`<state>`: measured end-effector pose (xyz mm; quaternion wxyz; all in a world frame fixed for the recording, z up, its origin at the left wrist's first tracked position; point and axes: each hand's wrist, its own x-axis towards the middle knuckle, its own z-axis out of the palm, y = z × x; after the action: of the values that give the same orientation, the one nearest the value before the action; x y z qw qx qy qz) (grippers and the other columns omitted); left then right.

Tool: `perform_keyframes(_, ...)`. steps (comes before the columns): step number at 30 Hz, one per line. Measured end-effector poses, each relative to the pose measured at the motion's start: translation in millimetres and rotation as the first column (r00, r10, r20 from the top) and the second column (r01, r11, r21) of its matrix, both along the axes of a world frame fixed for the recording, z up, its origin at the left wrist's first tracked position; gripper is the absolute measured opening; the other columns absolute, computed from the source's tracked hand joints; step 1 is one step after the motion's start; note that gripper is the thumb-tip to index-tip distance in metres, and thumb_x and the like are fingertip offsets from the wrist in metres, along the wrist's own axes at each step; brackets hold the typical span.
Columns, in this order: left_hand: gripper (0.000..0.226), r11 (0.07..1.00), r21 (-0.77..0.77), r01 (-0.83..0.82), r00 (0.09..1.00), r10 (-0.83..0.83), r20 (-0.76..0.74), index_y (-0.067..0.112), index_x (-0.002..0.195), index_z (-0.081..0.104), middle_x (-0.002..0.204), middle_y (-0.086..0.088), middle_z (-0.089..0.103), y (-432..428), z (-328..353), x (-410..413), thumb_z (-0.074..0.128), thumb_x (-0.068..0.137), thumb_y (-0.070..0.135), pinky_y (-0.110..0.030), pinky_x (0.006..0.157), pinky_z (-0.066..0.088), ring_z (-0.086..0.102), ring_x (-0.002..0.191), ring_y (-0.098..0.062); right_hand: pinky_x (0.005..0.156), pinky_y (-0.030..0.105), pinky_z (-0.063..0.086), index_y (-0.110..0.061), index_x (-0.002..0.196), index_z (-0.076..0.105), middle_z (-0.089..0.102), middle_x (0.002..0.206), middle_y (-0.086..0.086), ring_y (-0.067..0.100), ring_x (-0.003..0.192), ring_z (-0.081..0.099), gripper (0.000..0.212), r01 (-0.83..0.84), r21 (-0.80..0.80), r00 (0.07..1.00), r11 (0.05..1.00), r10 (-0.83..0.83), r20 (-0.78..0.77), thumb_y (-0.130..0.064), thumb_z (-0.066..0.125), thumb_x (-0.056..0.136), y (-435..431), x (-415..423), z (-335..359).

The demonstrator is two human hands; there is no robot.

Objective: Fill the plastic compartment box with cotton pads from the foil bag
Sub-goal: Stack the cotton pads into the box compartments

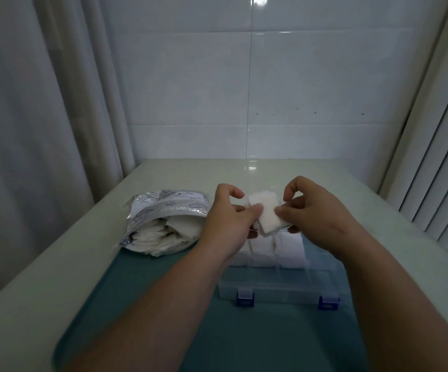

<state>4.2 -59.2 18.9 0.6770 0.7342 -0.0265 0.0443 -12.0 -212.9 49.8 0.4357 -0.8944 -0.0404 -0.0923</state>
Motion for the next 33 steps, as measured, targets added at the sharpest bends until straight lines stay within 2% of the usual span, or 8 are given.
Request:
perform_keyframes(2, 0.027, 1.0, 0.025, -0.009, 1.0, 0.009, -0.003, 0.023, 0.102, 0.043, 0.097, -0.011, 0.067, -8, 0, 0, 0.067, 0.091, 0.021, -0.04, 0.071, 0.062, 0.07, 0.082, -0.022, 0.069, 0.033, 0.06, -0.019, 0.09, 0.051, 0.068, 0.085, -0.001, 0.018, 0.073, 0.067, 0.014, 0.019, -0.029, 1.0, 0.999, -0.02, -0.009, -0.019, 0.065, 0.09, -7, 0, 2)
perform_keyframes(4, 0.026, 0.997, 0.076, -0.003, 1.0, 0.002, 0.008, 0.021, 0.099, 0.043, 0.095, -0.01, 0.067, -17, 2, 2, 0.067, 0.091, 0.022, -0.039, 0.071, 0.062, 0.07, 0.082, -0.022, 0.071, 0.037, 0.06, -0.017, 0.088, 0.054, 0.068, 0.088, 0.002, 0.021, 0.074, 0.068, 0.012, 0.046, -0.049, 0.999, 0.998, -0.047, -0.019, -0.016, 0.065, 0.089, -15, 2, 2)
perform_keyframes(10, 0.015, 0.956, 0.287, 0.062, 0.997, -0.073, 0.03, 0.02, 0.084, 0.058, 0.09, -0.007, 0.067, -49, 3, 7, 0.07, 0.085, 0.011, -0.045, 0.079, 0.059, 0.067, 0.083, -0.025, 0.067, 0.035, 0.061, -0.018, 0.084, 0.062, 0.066, 0.095, 0.005, 0.022, 0.075, 0.067, 0.009, 0.107, -0.153, 0.985, 0.982, -0.126, -0.122, -0.01, 0.065, 0.088, -38, 5, 3)
perform_keyframes(13, 0.015, 0.945, 0.31, 0.108, 0.994, -0.103, -0.033, 0.021, 0.084, 0.059, 0.087, -0.005, 0.067, -61, 0, 9, 0.071, 0.086, 0.013, -0.043, 0.08, 0.059, 0.068, 0.08, -0.022, 0.072, 0.04, 0.061, -0.02, 0.081, 0.063, 0.066, 0.094, 0.006, 0.024, 0.078, 0.066, 0.008, 0.156, -0.21, 0.972, 0.965, -0.188, -0.144, -0.018, 0.068, 0.087, -44, 7, 2)
perform_keyframes(16, 0.011, 0.909, 0.4, 0.116, 0.993, -0.102, -0.056, 0.022, 0.085, 0.062, 0.096, -0.004, 0.069, -70, -4, 11, 0.071, 0.086, 0.017, -0.041, 0.087, 0.056, 0.067, 0.088, -0.022, 0.079, 0.04, 0.059, -0.017, 0.08, 0.065, 0.067, 0.089, 0.008, 0.024, 0.08, 0.066, 0.008, 0.172, -0.256, 0.951, 0.951, -0.229, -0.209, -0.018, 0.071, 0.085, -46, 10, 0)
perform_keyframes(19, 0.012, 0.858, 0.502, 0.108, 0.994, -0.1, -0.042, 0.017, 0.1, 0.07, 0.106, -0.003, 0.07, -78, -5, 10, 0.068, 0.089, 0.016, -0.037, 0.09, 0.054, 0.065, 0.096, -0.019, 0.083, 0.04, 0.058, -0.012, 0.088, 0.068, 0.067, 0.089, 0.01, 0.024, 0.081, 0.066, 0.004, 0.165, -0.295, 0.927, 0.941, -0.25, -0.279, -0.015, 0.07, 0.085, -48, 11, -2)
perform_keyframes(23, 0.02, 0.816, 0.571, 0.089, 0.996, -0.085, -0.034, 0.016, 0.109, 0.073, 0.11, -0.002, 0.07, -86, -6, 11, 0.067, 0.089, 0.014, -0.031, 0.088, 0.054, 0.065, 0.097, -0.018, 0.087, 0.041, 0.056, -0.008, 0.099, 0.068, 0.065, 0.095, 0.012, 0.026, 0.088, 0.065, 0.015, 0.167, -0.323, 0.901, 0.932, -0.277, -0.334, -0.014, 0.069, 0.086, -51, 14, -3)
perform_keyframes(33, 0.019, 0.732, 0.664, 0.153, 0.988, -0.125, -0.09, 0.013, 0.101, 0.076, 0.102, -0.001, 0.071, -89, -10, 20, 0.066, 0.085, 0.012, -0.025, 0.074, 0.051, 0.063, 0.09, -0.015, 0.099, 0.039, 0.049, -0.009, 0.114, 0.068, 0.063, 0.113, 0.01, 0.025, 0.105, 0.059, 0.03, 0.1, -0.516, 0.862, 0.851, -0.333, -0.382, -0.018, 0.069, 0.085, -52, 32, -9)
